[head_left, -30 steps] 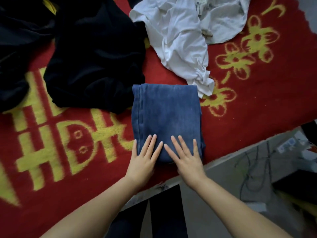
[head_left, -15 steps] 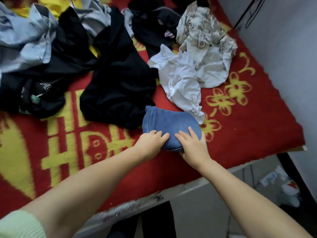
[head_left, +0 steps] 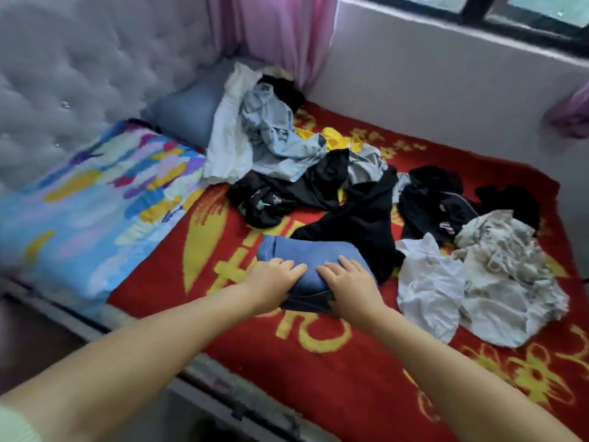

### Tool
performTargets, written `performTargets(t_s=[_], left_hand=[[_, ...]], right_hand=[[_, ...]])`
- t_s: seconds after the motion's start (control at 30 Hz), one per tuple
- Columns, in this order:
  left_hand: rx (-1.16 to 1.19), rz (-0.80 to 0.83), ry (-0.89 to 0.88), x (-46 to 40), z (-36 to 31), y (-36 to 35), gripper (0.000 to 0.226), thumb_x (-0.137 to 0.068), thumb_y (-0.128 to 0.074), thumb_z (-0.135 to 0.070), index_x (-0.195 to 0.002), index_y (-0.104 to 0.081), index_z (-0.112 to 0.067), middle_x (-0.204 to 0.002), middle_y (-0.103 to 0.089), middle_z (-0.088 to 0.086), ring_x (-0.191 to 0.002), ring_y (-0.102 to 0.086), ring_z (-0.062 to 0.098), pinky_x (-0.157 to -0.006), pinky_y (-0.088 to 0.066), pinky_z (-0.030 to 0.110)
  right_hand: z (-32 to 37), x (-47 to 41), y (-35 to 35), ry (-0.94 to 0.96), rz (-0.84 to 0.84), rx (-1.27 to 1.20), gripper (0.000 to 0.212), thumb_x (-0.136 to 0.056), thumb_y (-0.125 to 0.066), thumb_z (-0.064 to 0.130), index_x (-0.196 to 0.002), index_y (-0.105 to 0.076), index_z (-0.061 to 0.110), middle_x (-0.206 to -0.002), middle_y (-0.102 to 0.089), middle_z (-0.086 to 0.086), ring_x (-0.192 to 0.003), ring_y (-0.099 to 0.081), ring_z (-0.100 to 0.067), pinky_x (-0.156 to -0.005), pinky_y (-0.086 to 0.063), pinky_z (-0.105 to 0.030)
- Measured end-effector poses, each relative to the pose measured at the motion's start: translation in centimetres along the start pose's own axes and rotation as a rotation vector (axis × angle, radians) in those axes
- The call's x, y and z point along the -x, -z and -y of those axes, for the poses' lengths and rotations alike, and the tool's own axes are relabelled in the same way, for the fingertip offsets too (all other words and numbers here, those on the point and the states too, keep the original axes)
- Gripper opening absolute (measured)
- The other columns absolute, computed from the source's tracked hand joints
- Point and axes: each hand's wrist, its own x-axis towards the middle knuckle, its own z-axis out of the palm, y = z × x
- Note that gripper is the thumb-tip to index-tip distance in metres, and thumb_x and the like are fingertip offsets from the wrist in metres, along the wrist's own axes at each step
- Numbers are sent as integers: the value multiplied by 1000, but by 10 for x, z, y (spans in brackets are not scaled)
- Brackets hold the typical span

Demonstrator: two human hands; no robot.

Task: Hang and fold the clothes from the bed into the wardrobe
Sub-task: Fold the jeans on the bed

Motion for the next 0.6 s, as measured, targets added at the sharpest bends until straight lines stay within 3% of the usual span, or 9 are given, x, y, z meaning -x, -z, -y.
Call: performTargets(t_s=[0.2, 0.33, 0.6], left_hand=[[116, -10, 366, 144, 56, -9, 57, -90, -53, -23, -142, -31, -18, -128, -51, 5, -122, -47, 27, -80, -50, 42], [207, -24, 619, 274, 72, -26, 52, -89, -53, -20, -139, -37, -19, -127, -55, 6, -120, -51, 28, -81, -49, 41], [365, 31, 1047, 576, 28, -101, 59, -87, -56, -23, -142, -36, -21, -132, -55, 7, -118, -53, 30, -83, -45, 39]], right_hand=[[122, -42, 33, 367, -10, 31, 55, -88, -56, 30, -140, -38, 23, -144, -43, 2, -138, -29, -27, -112, -24, -36], [242, -43, 48, 613, 31, 67, 59, -90, -55, 30, -145, -33, 23, -150, -37, 1, -145, -21, -27, -116, -21, -37], [519, 63, 41, 1064, 134, 72, 49, -89, -54, 25, -136, -43, 20, -142, -47, -4, -138, -33, -27, -112, -28, -36]])
